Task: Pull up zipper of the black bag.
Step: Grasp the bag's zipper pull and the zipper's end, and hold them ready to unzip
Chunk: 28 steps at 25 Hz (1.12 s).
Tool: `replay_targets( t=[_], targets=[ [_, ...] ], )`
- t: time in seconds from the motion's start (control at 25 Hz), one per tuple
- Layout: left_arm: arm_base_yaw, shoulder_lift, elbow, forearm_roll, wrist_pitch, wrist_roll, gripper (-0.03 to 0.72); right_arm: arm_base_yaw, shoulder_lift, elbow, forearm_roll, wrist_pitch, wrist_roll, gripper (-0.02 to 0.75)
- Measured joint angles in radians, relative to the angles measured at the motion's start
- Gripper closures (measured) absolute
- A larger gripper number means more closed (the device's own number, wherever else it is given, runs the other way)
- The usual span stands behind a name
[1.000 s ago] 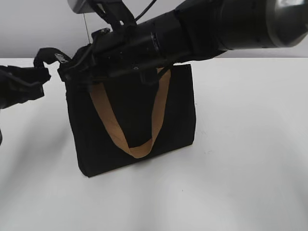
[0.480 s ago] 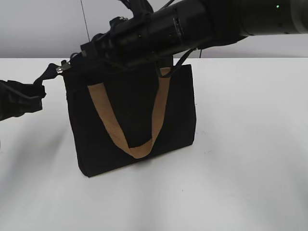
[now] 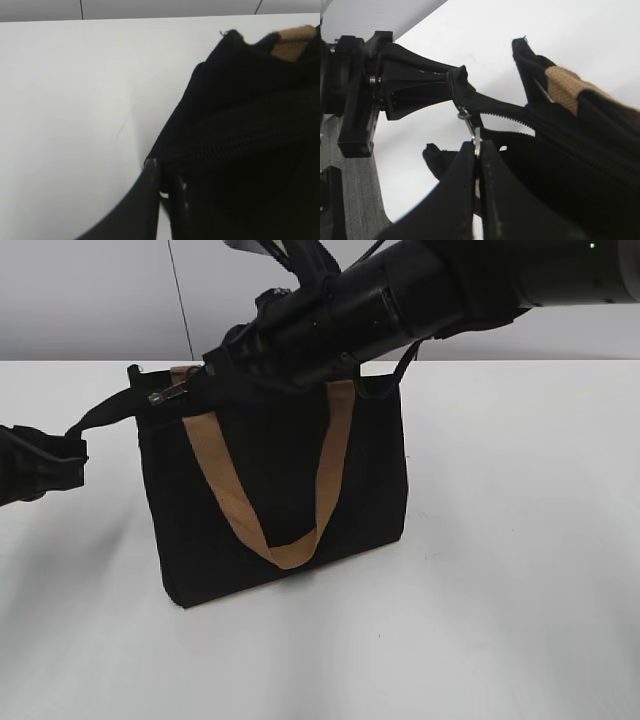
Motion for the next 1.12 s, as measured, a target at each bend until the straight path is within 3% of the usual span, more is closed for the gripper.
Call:
replay_targets(
  t=[0.48,1.12],
  targets=[
    [0.0,0.0,0.0,-0.004,0.093,0.0,0.667,-0.131,0.0,0.0,-0.011,0.003,0.012,0.738],
    [0.0,0.0,0.0,-0.004,0.095,0.0,0.667,-0.375,-0.004,0.0,-0.129,0.191,0.092,0.738]
  ],
)
